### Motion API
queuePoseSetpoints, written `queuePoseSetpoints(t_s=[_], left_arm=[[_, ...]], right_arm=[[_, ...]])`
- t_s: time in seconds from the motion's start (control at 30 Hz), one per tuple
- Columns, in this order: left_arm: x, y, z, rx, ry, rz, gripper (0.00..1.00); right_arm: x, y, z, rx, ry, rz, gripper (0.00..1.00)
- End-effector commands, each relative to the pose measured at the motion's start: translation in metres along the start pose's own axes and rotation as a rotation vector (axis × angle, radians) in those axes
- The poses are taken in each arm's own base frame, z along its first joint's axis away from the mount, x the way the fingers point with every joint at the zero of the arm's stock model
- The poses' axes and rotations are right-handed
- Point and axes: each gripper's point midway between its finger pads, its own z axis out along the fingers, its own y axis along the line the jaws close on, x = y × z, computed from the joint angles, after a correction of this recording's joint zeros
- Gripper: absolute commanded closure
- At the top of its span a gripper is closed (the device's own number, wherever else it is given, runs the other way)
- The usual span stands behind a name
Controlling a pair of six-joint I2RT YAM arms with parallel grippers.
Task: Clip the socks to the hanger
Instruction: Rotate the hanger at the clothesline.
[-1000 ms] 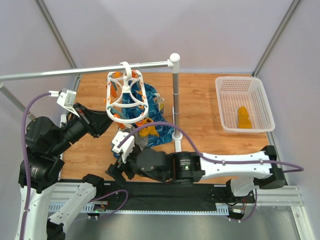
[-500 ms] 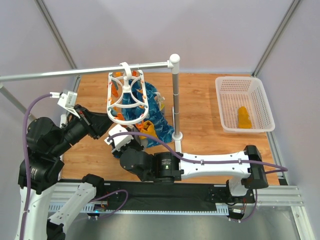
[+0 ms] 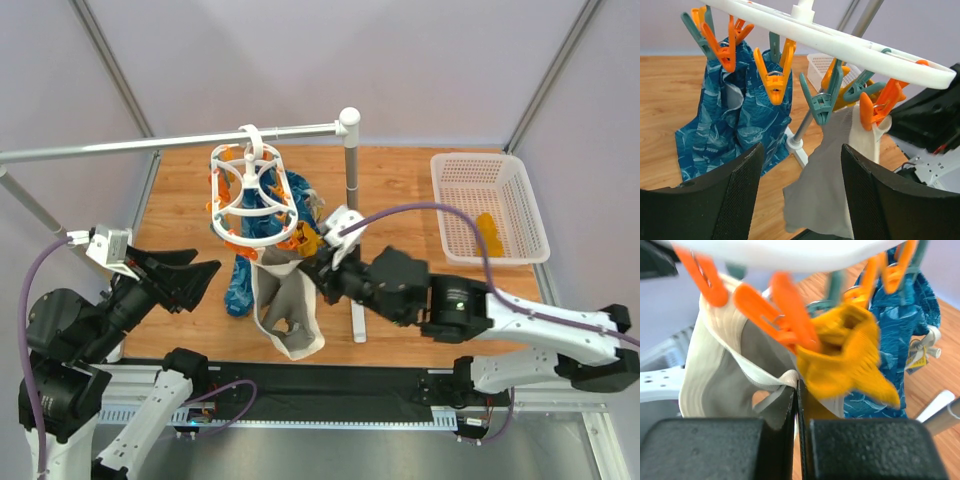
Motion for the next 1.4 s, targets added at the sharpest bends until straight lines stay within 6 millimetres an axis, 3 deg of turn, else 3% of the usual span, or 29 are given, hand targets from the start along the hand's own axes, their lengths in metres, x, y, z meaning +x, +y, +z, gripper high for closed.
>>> queuePoseSetpoints(t_s=[0.0,0.07,0.23,0.5,0.57,0.7,1.0,1.17,1.27,1.37], left_arm=[[0.001,0.009,0.003,-0.028,-0.019,0.026,0.30],[-0.001,0.007,0.005,-0.017,-0.032,0.008,0.30],[0.000,0.016,0.011,-0.060,-0.045,-0.025,0.33],[0.000,0.043,0.020,-0.178,-0.104,-0.064,0.35],[-0.002,0.037,0.029,-0.125,-0.105,-0.055,0.35],[-0.005,0.008,0.051,0.067,-0.085,-0.053,0.34],[-0.026,-0.002,0.069,0.114,-0.120,-0.102,0.33],[-0.023,-0.013,0.079,0.193,-0.079,-0.130,0.33],[-0.022,-0.020,0.080,0.248,-0.088,-0.131,0.29],[-0.022,-0.027,0.087,0.297,-0.071,-0.138,0.27]], right_arm=[[-0.008,0.001,-0.031,-0.192,0.007,0.088,0.99],[-0.002,-0.002,-0.038,-0.233,0.027,0.099,0.98],[0.003,-0.043,-0.046,-0.178,0.038,0.154,0.99],[0.022,-0.101,-0.036,-0.052,0.082,0.256,0.98],[0.025,-0.111,-0.032,-0.045,0.099,0.292,0.98],[0.022,-0.116,-0.030,-0.055,0.099,0.289,0.97],[0.019,-0.117,-0.027,-0.075,0.106,0.294,0.97],[0.019,-0.115,-0.026,-0.087,0.108,0.300,0.96],[0.020,-0.113,-0.026,-0.097,0.116,0.302,0.93],[0.023,-0.109,-0.028,-0.115,0.137,0.309,0.83]])
